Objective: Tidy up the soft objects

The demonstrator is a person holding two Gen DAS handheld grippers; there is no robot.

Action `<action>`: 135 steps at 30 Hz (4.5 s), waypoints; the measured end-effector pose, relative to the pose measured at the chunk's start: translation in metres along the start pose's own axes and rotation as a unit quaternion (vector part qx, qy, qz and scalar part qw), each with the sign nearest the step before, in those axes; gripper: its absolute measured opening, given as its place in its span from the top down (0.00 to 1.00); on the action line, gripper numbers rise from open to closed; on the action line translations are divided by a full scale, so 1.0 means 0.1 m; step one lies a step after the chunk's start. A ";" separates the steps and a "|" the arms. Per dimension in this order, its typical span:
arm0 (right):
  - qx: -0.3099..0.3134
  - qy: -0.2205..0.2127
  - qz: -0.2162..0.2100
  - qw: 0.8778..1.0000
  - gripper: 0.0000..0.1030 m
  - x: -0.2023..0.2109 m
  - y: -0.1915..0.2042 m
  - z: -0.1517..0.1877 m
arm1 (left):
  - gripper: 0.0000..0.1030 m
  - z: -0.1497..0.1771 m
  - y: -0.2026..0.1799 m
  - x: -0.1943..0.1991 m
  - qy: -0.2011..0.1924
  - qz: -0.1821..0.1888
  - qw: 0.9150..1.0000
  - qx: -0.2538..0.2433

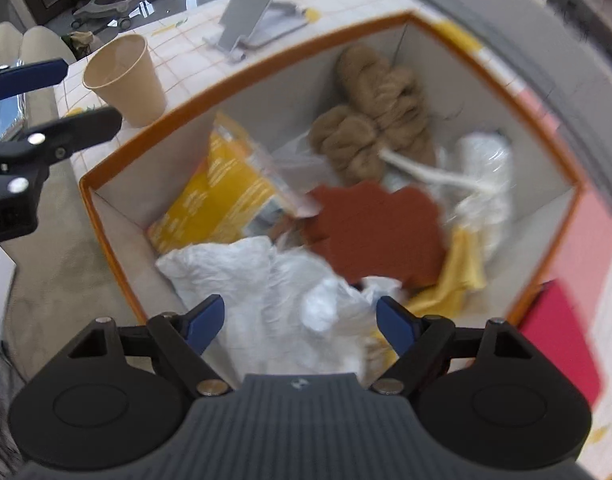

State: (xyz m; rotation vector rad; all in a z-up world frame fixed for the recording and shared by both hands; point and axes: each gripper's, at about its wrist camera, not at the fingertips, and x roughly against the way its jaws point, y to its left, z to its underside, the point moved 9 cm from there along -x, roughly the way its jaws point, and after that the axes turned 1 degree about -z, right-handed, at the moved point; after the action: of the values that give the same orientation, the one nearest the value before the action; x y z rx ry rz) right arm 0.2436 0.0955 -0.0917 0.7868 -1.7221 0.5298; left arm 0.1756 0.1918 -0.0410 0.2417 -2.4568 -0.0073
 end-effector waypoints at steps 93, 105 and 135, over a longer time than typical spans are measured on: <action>-0.303 -0.449 0.177 0.822 0.03 2.40 -0.05 2.67 | 0.07 -0.03 -1.45 2.18 -0.222 0.105 0.969 -0.026; -0.275 -0.438 0.195 0.833 0.03 2.18 -0.10 3.06 | 0.07 0.45 -1.87 1.95 -0.217 0.111 0.969 -0.047; -0.243 -0.413 0.221 0.849 0.03 1.65 -0.31 3.10 | 0.03 0.87 -2.14 1.50 -0.183 0.113 0.976 -0.045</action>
State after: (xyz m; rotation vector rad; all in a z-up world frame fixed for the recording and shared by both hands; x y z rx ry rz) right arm 0.0348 -0.1800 -0.0226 0.2218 -2.7271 -0.0045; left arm 0.0431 -0.0502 -0.0303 -0.0897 -2.8288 -0.0696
